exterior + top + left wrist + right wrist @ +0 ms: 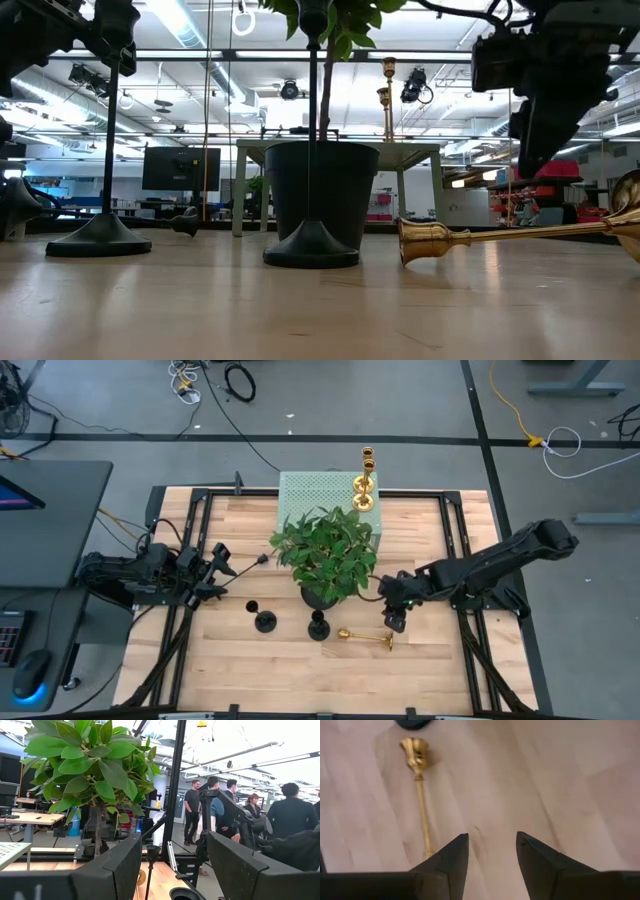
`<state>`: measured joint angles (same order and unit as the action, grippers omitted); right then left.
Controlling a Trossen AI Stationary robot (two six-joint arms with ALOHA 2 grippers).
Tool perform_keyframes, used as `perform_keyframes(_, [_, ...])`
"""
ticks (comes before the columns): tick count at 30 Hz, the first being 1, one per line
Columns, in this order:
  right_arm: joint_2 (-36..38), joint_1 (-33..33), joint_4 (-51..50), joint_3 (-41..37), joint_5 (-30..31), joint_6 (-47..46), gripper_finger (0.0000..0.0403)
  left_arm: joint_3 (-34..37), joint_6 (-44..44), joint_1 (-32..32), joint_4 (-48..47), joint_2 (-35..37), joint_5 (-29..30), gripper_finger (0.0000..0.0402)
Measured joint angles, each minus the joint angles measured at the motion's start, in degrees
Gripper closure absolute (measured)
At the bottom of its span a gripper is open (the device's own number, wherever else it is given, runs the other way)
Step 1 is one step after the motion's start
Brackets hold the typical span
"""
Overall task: Pick & Place candle stick holders
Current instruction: Put the gold candle holder on the shelf aligned with the other gold candle holders
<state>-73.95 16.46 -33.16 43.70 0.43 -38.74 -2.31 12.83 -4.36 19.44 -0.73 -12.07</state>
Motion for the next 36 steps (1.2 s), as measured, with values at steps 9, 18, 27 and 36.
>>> perform_keyframes(9, [-5.21,4.16,5.74,0.0,-0.69,-2.85,0.0238,0.01,0.01,0.01,0.02,0.0,-0.01,0.0175])
perform_keyframes(18, [-10.51,6.74,12.09,0.0,-2.29,-4.25,0.0238,0.01,0.01,0.02,0.0,0.0,0.01,0.0175])
perform_keyframes(27, [-12.89,7.83,16.66,0.02,-3.96,-4.79,0.0238,-0.01,-0.01,0.02,0.01,0.01,-0.01,0.0175])
perform_keyframes(36, [-14.71,8.32,17.72,0.02,-3.93,-5.05,0.0238,0.01,-0.03,0.0,0.0,0.02,-0.01,0.0175])
